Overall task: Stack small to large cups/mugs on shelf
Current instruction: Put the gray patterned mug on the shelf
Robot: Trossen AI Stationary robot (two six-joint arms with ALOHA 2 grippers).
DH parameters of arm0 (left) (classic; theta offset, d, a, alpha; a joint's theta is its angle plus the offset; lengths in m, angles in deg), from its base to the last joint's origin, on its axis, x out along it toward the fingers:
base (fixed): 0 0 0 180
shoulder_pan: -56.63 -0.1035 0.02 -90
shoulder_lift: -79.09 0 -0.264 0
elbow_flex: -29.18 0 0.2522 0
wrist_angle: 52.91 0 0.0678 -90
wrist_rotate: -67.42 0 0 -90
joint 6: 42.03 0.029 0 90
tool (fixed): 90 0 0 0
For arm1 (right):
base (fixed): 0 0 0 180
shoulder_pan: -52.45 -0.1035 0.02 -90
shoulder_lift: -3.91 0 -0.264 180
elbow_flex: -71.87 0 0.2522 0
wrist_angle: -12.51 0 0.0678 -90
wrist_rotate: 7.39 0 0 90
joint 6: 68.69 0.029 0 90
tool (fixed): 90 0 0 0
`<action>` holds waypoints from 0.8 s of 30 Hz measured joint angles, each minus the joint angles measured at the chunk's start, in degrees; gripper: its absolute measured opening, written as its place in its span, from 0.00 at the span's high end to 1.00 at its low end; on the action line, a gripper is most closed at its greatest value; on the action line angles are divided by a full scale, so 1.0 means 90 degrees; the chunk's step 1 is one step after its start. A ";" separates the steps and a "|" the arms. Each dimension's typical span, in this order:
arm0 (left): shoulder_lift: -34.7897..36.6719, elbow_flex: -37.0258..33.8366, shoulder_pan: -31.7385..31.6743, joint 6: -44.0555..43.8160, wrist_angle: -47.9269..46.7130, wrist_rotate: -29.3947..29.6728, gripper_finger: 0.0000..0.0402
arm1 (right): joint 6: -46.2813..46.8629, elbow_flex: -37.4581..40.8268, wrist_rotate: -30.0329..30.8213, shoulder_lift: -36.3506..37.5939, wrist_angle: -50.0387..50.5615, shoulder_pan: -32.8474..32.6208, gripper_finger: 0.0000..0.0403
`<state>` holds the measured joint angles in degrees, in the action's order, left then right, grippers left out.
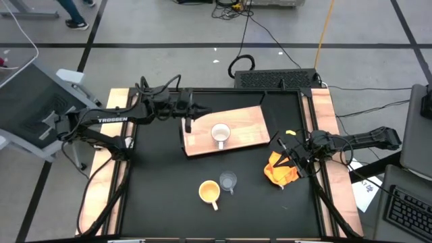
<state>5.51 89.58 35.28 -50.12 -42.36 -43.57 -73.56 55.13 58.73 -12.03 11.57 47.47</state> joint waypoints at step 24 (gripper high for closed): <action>-0.1082 0.1842 -0.0123 0.0262 -0.1999 -0.0559 0.92 | -0.0042 0.0000 0.0019 0.0000 -0.0006 0.0001 1.00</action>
<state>-4.23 106.16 34.16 -47.76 -60.35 -48.60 -73.94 55.13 58.91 -12.03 11.51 47.48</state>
